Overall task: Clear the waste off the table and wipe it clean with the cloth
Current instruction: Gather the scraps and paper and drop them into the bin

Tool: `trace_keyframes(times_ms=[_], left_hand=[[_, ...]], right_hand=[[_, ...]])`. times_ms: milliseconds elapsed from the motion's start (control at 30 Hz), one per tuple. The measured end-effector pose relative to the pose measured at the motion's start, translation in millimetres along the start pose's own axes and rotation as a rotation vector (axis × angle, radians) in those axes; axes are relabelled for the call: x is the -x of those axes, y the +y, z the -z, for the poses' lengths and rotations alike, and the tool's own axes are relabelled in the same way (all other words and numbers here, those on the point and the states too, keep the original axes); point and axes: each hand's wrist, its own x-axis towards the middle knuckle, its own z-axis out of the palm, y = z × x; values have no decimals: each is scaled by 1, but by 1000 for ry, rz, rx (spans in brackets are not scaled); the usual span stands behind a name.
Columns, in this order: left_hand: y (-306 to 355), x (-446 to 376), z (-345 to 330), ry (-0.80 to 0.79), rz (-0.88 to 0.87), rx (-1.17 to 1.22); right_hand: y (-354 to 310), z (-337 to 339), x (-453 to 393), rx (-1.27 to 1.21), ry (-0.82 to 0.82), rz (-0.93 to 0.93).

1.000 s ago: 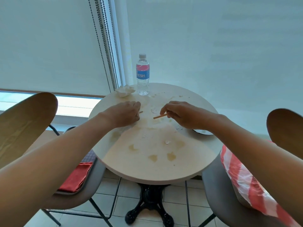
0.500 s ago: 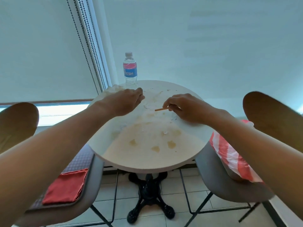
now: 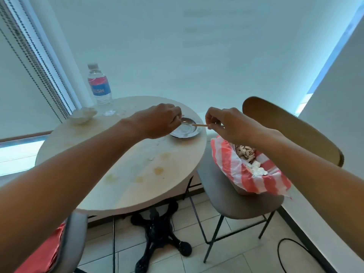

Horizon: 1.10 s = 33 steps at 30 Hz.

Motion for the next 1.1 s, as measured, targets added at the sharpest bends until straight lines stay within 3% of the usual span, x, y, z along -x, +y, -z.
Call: trace_keyframes(times_ms=[167,533,833,1100], left_hand=[[58,-60,-25,-53,-27,88],[172,-189,-116,-307,144,211],[196,-244,-193,-383,287,180],[190,-265,-248,-526,188,163]], right_hand=[[78,14,30,-1,4,-94],[222,4,91,-47,-135,-233],[269,-45,105,-108,-206,-367],[281,-81,106,-192,-188,-529]])
